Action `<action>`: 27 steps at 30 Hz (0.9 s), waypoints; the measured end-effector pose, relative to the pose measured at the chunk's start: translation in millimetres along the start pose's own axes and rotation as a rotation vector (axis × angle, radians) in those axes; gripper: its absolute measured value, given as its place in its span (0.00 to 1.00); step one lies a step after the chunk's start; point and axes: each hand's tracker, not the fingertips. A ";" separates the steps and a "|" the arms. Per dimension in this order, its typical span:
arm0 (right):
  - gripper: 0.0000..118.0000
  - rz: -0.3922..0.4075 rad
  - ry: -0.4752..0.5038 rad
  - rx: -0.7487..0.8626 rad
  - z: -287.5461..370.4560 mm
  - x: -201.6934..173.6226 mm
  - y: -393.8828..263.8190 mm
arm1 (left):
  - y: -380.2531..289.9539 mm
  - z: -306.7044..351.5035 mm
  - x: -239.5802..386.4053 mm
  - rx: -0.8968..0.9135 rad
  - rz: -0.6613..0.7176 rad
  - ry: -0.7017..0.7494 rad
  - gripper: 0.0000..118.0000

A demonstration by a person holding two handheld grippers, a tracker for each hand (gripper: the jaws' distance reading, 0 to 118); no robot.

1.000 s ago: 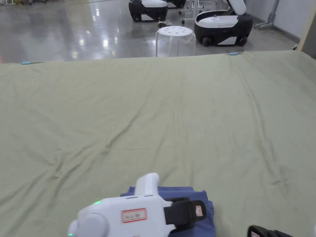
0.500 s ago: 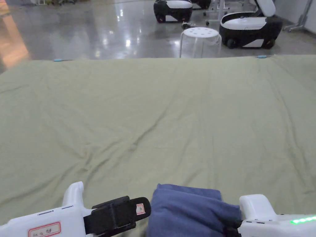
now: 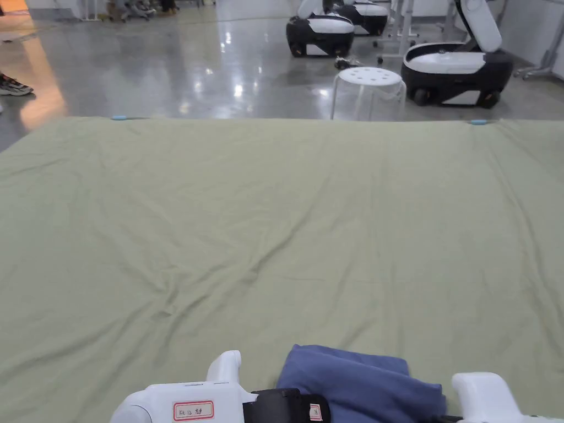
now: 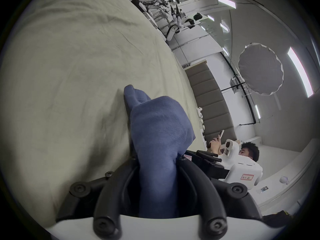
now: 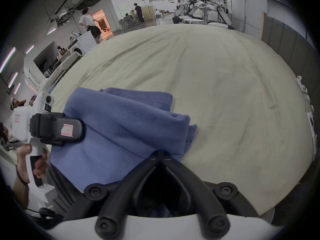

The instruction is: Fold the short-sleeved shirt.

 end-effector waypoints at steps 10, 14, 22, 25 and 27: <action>0.00 -0.100 0.214 0.256 73.8 0.6 19.1 | 73.9 269.2 -19.9 0.266 -0.117 0.249 0.21; 0.00 -0.116 0.243 0.217 64.3 6.0 15.5 | 94.6 348.1 -72.0 0.311 -0.021 0.543 0.21; 0.00 -0.135 0.255 0.219 60.2 -0.1 13.1 | 110.3 367.4 -80.3 0.406 0.004 0.866 0.51; 0.00 -0.065 0.176 0.277 72.4 1.3 16.9 | 122.4 394.1 -58.2 0.477 -0.145 1.095 0.50; 0.00 -0.061 0.142 0.328 80.0 6.3 21.4 | 114.1 399.8 -18.5 0.554 -0.256 1.158 0.50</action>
